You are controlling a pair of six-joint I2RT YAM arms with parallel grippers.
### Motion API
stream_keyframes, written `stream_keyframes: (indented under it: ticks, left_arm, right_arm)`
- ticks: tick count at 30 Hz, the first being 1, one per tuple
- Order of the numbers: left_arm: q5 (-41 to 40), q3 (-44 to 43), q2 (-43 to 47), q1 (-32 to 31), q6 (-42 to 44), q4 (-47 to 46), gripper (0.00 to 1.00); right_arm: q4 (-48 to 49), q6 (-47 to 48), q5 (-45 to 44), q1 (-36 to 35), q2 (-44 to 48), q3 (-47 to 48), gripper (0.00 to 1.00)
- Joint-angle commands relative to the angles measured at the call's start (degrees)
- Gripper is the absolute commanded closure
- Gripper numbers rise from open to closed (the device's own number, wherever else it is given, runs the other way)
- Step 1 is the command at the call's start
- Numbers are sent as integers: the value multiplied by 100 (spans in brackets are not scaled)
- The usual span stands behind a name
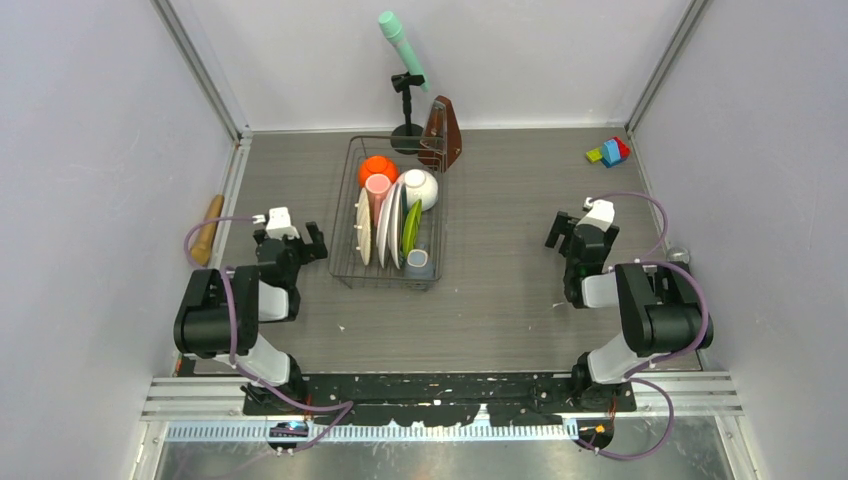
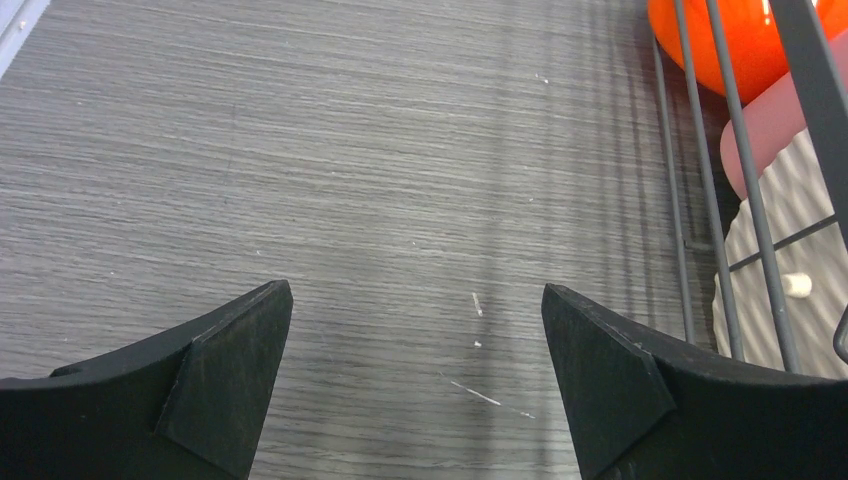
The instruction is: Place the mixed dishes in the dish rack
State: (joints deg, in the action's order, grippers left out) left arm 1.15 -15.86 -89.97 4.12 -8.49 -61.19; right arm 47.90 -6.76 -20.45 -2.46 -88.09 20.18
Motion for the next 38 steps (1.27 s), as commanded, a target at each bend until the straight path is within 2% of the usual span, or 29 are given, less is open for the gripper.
stream_keyframes:
  ticks: [1, 6, 7, 9, 38]
  left_arm:
    - [134, -219, 117, -45, 207, 162, 0]
    - [183, -462, 137, -216, 436, 656, 0]
    - [188, -462, 138, -217, 443, 657, 0]
    - [348, -511, 123, -214, 505, 729, 0]
    - [518, -569, 130, -242, 617, 854, 0]
  right_arm:
    - [595, -162, 354, 166, -79, 29, 6]
    - [629, -180, 494, 338, -106, 29, 13]
    - [605, -184, 490, 341, -95, 38, 4]
    - [660, -185, 491, 347, -98, 28, 1]
    - [668, -186, 485, 338, -88, 7, 0]
